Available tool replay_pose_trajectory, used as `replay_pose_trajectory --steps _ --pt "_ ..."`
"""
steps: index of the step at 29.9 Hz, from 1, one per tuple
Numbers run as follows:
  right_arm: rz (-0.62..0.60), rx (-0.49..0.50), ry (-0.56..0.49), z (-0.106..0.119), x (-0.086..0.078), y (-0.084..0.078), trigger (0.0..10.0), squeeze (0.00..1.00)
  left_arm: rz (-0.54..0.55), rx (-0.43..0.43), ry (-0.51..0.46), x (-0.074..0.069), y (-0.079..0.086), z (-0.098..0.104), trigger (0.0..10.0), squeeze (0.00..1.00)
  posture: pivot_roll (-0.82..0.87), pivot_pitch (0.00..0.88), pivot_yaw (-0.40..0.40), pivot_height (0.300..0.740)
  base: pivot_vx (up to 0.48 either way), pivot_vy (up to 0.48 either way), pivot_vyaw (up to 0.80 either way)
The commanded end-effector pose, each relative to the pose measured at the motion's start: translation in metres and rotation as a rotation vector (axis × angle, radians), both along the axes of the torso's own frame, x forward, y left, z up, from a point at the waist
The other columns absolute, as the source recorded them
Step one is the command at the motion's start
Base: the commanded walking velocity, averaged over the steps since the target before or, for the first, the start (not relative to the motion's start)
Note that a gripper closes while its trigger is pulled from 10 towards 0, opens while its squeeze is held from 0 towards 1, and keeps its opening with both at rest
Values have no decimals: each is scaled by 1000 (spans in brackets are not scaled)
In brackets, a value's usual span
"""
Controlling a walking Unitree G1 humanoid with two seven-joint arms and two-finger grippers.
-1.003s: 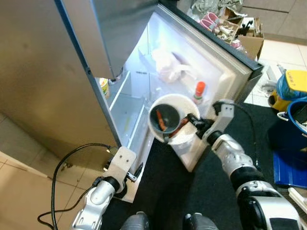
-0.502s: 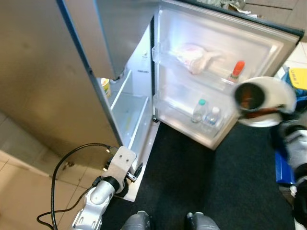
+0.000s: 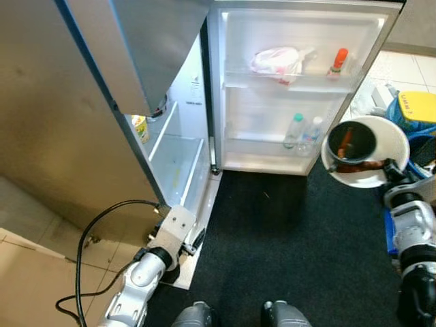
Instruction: Restocking fridge
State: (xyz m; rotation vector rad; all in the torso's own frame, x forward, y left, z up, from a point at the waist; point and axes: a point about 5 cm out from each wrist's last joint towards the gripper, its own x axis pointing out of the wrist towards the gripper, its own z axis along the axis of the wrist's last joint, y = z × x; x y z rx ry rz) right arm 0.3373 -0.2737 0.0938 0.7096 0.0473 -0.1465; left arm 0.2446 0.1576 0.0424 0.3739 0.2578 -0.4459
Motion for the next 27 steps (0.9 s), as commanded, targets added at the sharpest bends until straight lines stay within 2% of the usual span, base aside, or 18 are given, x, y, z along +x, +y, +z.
replay_pose_trajectory --steps 1,4,5,8,14,20,27 --pt "-5 17 -19 0 -3 -2 10000 0 -8 23 31 -6 1 -8 10000 0 -30 137 18 740 0 0 0" --pt "29 49 -22 -8 -5 15 10000 0 2 21 28 -5 -1 -8 10000 0 -31 136 12 740 0 0 0" --pt "29 49 -22 -8 -5 15 10000 0 2 21 28 -5 -1 -8 10000 0 -31 136 12 740 0 0 0" --pt "71 61 -9 -22 -13 32 10000 0 23 8 31 -5 -4 -11 10000 0 -34 135 7 740 0 0 0" --pt "97 29 34 -39 -26 45 10000 0 55 -19 57 -8 -9 -17 10000 0 -37 133 2 740 0 0 0" --pt "100 19 68 -47 -36 52 10000 0 102 -33 76 -8 -11 -23 10000 0 -37 131 -5 740 0 0 0" --pt "85 0 102 -54 -41 52 10000 0 141 -44 95 -8 -12 -28 10000 0 -39 128 -8 740 0 0 0"
